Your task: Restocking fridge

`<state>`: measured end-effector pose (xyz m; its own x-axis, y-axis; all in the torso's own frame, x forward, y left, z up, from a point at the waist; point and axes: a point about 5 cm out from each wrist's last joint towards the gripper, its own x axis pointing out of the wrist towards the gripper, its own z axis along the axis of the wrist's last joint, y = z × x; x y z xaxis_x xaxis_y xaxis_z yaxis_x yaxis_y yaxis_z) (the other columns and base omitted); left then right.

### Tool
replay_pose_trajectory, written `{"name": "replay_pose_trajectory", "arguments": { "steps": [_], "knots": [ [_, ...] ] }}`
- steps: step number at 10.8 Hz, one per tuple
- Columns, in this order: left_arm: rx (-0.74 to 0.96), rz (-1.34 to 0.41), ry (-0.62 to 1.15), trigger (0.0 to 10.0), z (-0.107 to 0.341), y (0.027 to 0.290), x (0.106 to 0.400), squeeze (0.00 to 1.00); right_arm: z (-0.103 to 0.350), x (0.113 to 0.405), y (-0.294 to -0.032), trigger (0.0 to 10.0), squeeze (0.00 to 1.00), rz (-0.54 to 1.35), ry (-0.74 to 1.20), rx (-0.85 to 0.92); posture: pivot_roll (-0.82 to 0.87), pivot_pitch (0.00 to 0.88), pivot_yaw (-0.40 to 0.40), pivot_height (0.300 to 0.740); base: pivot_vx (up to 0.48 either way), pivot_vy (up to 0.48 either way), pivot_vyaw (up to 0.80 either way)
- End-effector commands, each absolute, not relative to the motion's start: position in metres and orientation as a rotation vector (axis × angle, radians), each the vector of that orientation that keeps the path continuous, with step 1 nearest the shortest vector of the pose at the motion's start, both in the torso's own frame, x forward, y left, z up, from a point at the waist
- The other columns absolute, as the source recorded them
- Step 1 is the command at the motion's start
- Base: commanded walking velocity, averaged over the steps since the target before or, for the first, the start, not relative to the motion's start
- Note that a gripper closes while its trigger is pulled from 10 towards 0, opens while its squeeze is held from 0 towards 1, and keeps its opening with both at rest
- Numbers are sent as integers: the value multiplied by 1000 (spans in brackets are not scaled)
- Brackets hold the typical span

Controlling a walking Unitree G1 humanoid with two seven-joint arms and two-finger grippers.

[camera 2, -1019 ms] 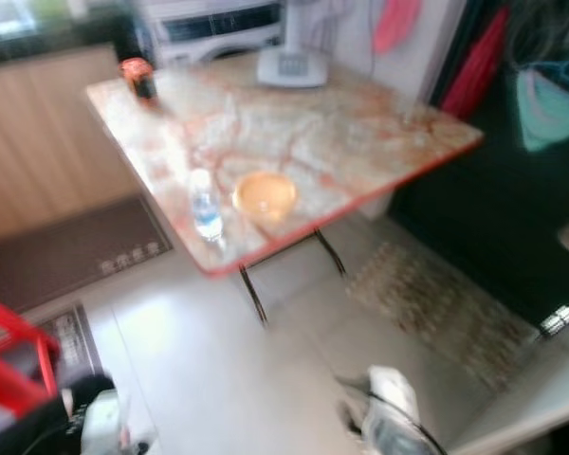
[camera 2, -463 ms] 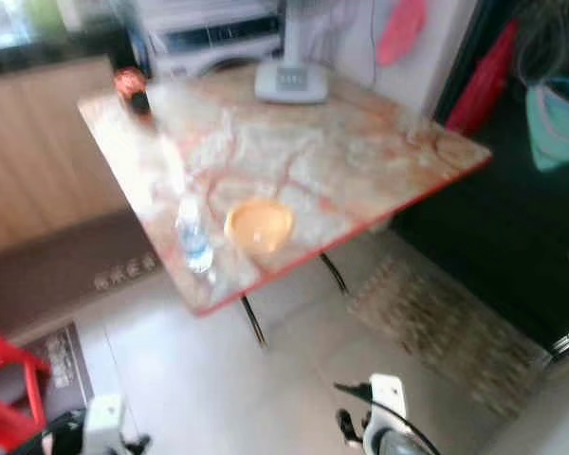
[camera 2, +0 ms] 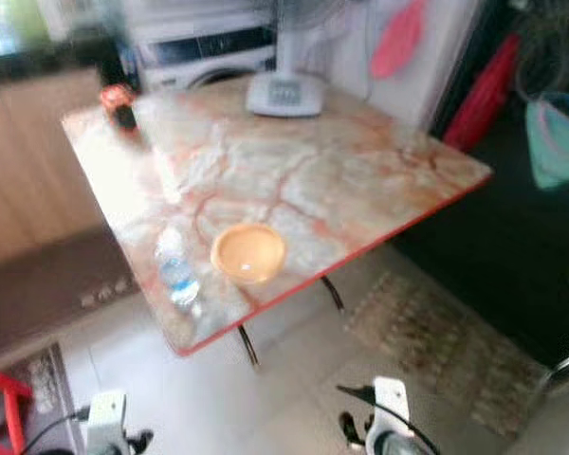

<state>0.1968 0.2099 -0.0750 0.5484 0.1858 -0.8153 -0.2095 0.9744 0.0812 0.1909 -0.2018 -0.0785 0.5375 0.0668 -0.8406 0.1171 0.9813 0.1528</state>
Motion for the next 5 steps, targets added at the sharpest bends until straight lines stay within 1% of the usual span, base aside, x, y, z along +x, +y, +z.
{"name": "replay_pose_trajectory", "arguments": {
  "steps": [1,5],
  "knots": [
    [-33,232,980,10000,-78,205,193,0,-80,185,-211,10000,0,-61,1018,195,23,0,-28,740,0,0,0],
    [-29,235,982,10000,-78,205,193,0,-80,186,-211,10000,0,-59,1018,195,23,0,-28,740,0,0,0]
  ]
}}
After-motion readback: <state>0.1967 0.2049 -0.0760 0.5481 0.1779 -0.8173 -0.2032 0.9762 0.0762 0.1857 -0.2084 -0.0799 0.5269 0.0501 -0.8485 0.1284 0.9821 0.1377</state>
